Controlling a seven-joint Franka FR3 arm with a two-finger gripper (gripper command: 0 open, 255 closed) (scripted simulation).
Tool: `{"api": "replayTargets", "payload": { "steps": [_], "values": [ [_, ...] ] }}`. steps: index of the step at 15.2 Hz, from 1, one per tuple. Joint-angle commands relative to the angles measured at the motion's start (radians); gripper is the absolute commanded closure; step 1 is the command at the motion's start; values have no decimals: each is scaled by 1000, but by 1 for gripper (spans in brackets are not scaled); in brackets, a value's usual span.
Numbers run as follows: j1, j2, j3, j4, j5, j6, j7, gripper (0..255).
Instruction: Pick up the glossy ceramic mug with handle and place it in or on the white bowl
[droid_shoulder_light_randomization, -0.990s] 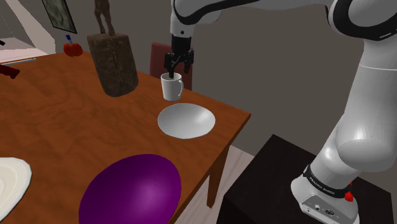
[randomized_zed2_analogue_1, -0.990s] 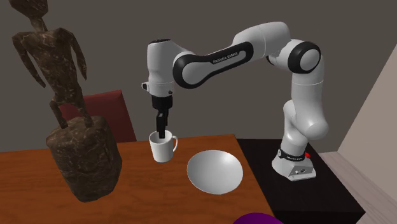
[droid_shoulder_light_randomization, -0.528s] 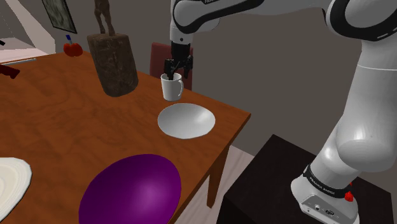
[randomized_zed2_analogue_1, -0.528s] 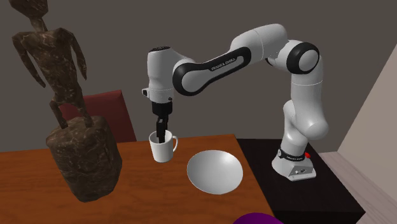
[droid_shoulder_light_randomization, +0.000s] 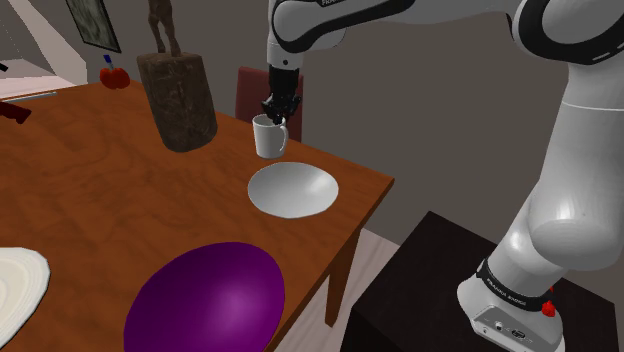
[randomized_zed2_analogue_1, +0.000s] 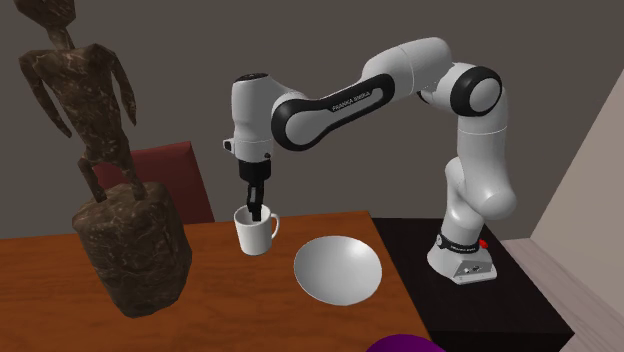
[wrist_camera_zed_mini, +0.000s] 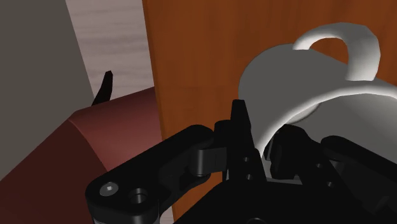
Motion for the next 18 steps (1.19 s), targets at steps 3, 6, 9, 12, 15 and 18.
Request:
{"api": "replayTargets", "payload": {
  "steps": [3, 6, 9, 12, 15, 18],
  "values": [
    [0, 0, 0, 0, 0, 0, 0, 255],
    [0, 0, 0, 0, 0, 0, 0, 255],
    [0, -4, 0, 34, 0, -39, 1, 255],
    [0, -7, 1, 71, 0, -78, 3, 255],
    [1, -7, 1, 111, 0, -118, 5, 255],
    [2, -5, 1, 154, -1, -159, 6, 255]
  ]
}}
